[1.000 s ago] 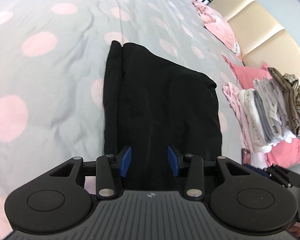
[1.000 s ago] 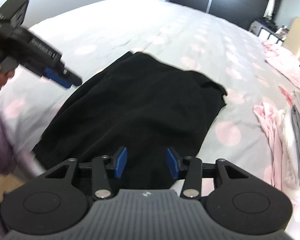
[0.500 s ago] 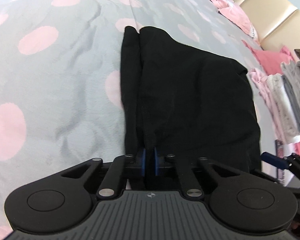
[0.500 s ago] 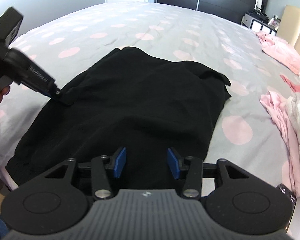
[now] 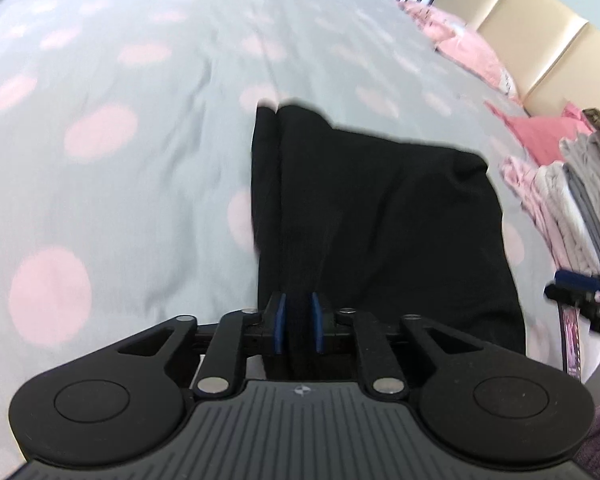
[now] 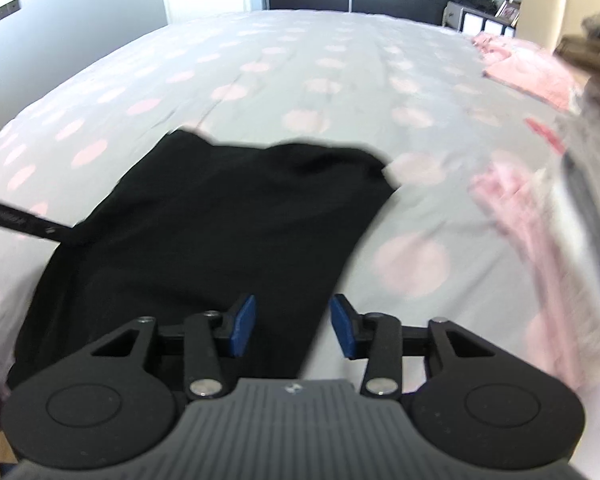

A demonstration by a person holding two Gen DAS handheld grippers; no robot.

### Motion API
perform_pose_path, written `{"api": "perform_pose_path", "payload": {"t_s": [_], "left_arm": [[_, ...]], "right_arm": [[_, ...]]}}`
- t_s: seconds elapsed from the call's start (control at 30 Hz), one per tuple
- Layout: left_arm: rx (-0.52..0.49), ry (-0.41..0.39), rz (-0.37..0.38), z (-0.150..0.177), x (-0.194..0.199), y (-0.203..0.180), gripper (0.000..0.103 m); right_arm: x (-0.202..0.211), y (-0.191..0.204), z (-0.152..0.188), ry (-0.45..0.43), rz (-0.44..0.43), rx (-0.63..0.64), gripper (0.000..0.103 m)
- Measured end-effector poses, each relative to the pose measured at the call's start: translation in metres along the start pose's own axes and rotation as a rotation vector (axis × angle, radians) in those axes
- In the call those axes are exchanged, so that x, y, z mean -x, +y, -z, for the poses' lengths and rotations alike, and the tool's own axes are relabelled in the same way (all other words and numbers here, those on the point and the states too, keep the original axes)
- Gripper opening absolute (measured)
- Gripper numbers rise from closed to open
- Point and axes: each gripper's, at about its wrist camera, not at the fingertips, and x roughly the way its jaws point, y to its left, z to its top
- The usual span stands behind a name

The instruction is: Fold clothes

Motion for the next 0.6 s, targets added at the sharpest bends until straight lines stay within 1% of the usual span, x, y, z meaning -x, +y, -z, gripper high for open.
{"api": "perform_pose_path", "payload": {"t_s": [0.03,0.1,0.13,0.23,0.37,0.47,0.6], "left_arm": [[-0.003,-0.009,-0.003,-0.004,0.0,-0.001,0.016],[0.006,-0.012,-0.006,-0.01,-0.002,-0.002,0.016],[0.015,-0.01,-0.007,-0.012,-0.004,-0.001,0.016],[0.043,0.0,-0.01,-0.019,-0.013,0.0,0.017],[0.067,0.019,-0.012,-0.026,-0.027,0.0,0.017],[0.08,0.033,-0.008,-0.03,-0.038,0.003,0.017],[0.117,0.051,-0.011,-0.034,-0.047,0.009,0.017]], "right_arm": [[-0.002,-0.007,-0.007,-0.012,0.005,0.024,0.04],[-0.009,-0.021,-0.021,-0.027,0.016,0.068,0.031],[-0.014,-0.028,-0.028,-0.025,0.013,0.066,0.03],[-0.032,-0.048,-0.047,-0.021,-0.016,0.011,0.03],[-0.065,-0.063,-0.07,0.0,-0.069,-0.064,0.03],[-0.093,-0.07,-0.084,0.037,-0.106,-0.139,0.03],[-0.133,-0.079,-0.092,0.115,-0.137,-0.241,0.03]]}}
